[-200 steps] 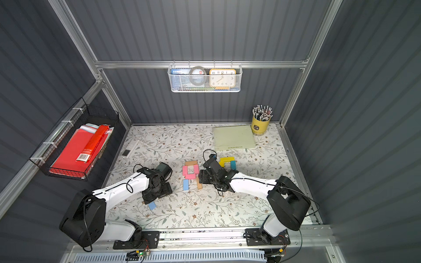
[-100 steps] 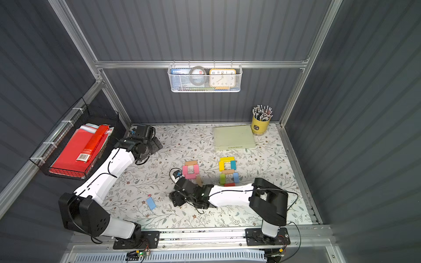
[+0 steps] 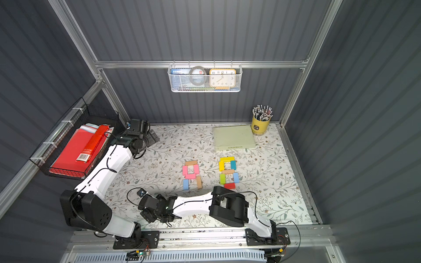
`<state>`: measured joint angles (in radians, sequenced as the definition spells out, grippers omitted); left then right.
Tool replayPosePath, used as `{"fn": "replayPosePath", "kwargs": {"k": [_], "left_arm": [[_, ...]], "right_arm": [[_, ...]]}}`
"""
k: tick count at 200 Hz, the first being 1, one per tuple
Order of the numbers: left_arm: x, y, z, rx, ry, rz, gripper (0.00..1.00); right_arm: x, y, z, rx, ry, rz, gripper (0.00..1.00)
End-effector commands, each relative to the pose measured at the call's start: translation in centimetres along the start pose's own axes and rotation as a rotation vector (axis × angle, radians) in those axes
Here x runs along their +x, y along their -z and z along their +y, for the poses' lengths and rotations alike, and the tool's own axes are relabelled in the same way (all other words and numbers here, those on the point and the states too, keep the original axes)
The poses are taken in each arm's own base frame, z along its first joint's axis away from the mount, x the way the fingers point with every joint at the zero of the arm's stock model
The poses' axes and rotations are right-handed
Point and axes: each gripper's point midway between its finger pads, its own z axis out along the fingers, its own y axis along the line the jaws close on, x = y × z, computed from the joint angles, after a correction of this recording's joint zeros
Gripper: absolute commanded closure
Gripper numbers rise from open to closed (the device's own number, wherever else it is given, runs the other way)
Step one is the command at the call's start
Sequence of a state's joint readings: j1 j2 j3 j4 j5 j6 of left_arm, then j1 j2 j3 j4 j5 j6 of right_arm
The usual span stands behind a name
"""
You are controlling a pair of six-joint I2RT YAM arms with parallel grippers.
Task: Assemble the number 8 with building blocks
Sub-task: Pick up the building block from the center of the board.
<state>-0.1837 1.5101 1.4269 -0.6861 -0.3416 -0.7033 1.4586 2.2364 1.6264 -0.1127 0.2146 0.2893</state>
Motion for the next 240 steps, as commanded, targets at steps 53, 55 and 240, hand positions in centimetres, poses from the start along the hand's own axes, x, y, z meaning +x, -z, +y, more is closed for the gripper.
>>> {"fn": "replayPosePath", "kwargs": {"k": [53,55,240], "left_arm": [[0.4,-0.3,0.0,0.025,-0.027,-0.002,0.01],[0.4,-0.2,0.0,0.026,-0.026,-0.003,0.0],[0.8,-1.1,-0.6,0.077,-0.048,-0.017,0.0]], "right_arm": [[2.0,-3.6,-1.7,0.127,0.068,0.114,0.39],[2.0,-3.7,-1.7,0.128,0.069,0.115,0.39],[5.6,10.8,-8.9,0.011,0.473,0.082,0.97]]}}
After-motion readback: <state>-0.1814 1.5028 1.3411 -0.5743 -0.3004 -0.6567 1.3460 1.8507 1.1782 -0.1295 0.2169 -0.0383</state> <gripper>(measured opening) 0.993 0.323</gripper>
